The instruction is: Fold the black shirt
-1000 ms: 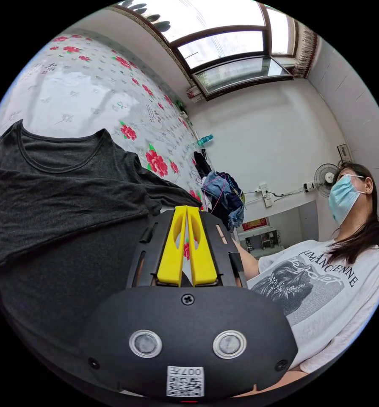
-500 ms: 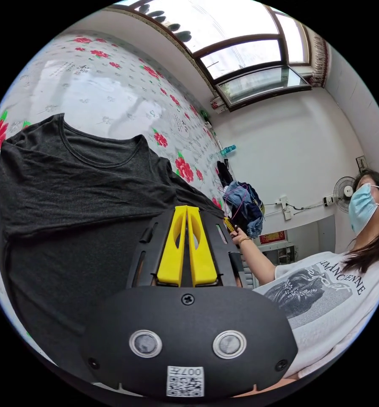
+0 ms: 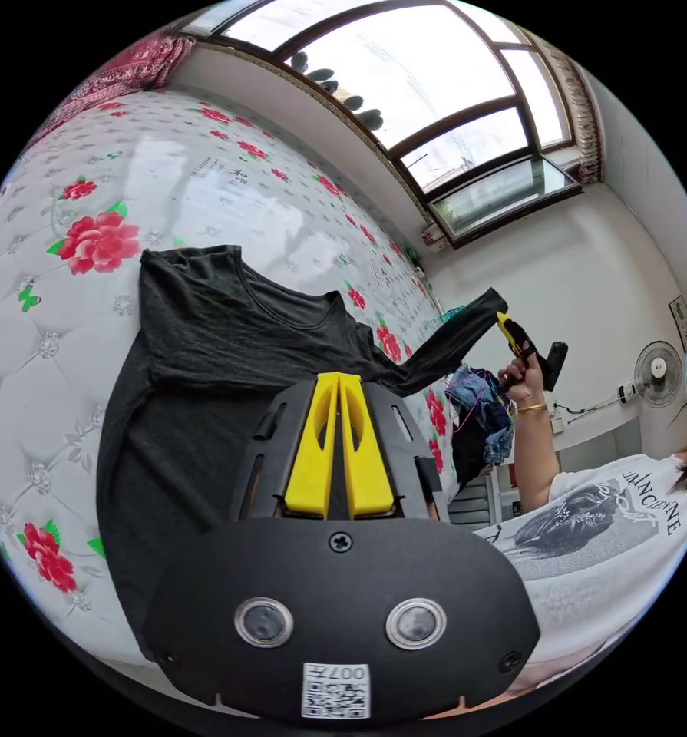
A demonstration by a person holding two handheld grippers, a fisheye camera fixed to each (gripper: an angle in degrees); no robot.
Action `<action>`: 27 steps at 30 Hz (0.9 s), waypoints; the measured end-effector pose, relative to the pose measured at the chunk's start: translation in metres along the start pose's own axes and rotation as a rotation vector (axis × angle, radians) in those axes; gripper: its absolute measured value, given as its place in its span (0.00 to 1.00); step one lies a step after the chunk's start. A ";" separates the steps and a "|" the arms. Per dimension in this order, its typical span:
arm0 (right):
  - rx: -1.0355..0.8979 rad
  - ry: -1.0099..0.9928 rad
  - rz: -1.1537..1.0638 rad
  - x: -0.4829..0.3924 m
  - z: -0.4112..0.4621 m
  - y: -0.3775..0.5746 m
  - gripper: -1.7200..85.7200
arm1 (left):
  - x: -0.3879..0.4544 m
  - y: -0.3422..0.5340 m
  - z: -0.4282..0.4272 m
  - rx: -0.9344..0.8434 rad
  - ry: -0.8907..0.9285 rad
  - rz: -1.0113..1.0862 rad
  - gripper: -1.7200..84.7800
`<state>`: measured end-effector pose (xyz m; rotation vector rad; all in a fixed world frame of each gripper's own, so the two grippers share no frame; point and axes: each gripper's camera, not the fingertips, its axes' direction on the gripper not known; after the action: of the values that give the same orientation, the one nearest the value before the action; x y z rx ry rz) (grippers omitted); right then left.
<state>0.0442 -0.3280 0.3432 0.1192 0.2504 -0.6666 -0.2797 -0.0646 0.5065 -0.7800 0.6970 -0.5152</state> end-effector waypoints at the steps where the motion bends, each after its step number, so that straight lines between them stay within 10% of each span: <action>1: -0.020 -0.016 -0.048 -0.021 0.015 -0.008 0.02 | -0.003 0.003 -0.003 -0.001 -0.015 -0.001 0.01; 11: -0.589 -0.046 -0.424 -0.281 0.349 0.032 0.02 | -0.066 0.055 -0.039 -0.009 -0.093 -0.090 0.01; 19: -0.354 0.095 -0.595 -0.349 0.333 -0.013 0.02 | -0.090 0.058 -0.040 -0.040 -0.076 -0.041 0.01; 27: -0.603 0.004 -0.578 -0.356 0.382 -0.005 0.03 | -0.092 0.060 -0.004 -0.113 -0.066 0.013 0.01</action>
<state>-0.1560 -0.1919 0.8057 -0.5493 0.4879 -1.1339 -0.3343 0.0296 0.4924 -0.8934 0.6737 -0.4392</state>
